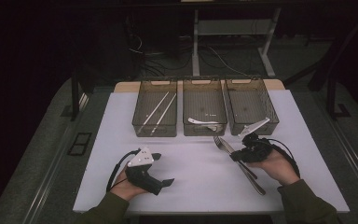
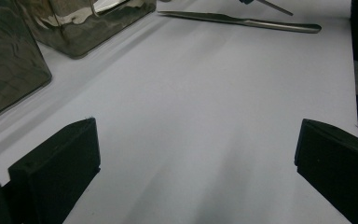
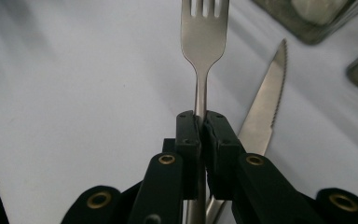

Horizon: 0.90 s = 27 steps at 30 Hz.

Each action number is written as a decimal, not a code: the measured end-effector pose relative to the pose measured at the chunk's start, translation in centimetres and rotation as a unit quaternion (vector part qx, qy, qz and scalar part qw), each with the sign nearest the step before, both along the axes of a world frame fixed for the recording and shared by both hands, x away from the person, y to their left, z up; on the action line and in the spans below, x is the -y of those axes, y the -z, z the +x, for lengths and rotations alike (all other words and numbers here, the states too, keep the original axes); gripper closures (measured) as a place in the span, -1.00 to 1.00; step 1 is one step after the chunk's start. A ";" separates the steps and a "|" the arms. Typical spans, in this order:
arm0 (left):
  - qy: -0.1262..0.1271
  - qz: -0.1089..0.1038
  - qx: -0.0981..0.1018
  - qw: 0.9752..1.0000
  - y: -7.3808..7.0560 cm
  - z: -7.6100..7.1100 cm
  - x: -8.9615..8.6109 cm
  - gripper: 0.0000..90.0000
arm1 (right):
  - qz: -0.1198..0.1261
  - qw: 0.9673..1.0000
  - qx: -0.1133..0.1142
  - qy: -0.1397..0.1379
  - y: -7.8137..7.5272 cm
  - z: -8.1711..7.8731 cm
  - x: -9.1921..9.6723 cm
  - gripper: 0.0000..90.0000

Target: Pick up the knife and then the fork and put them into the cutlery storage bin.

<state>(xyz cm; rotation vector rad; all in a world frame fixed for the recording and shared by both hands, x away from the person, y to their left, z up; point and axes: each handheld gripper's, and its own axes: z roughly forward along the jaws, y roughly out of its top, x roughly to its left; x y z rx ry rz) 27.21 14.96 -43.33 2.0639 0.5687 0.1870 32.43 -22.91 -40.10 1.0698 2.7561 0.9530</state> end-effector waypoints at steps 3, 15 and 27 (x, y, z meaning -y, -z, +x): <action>0.000 0.000 0.002 1.000 0.0 0.0 -0.1 -1.00 | 0.021 1.000 0.013 0.005 -0.3 -0.1 0.5 0.88; -0.002 -0.003 0.001 1.000 0.0 0.0 -0.1 -1.00 | 0.078 0.995 0.059 0.029 -1.8 -0.3 2.2 0.88; -0.001 -0.003 0.002 1.000 0.0 0.1 -0.1 -1.00 | 0.110 0.987 0.098 0.058 -3.2 0.1 4.0 0.88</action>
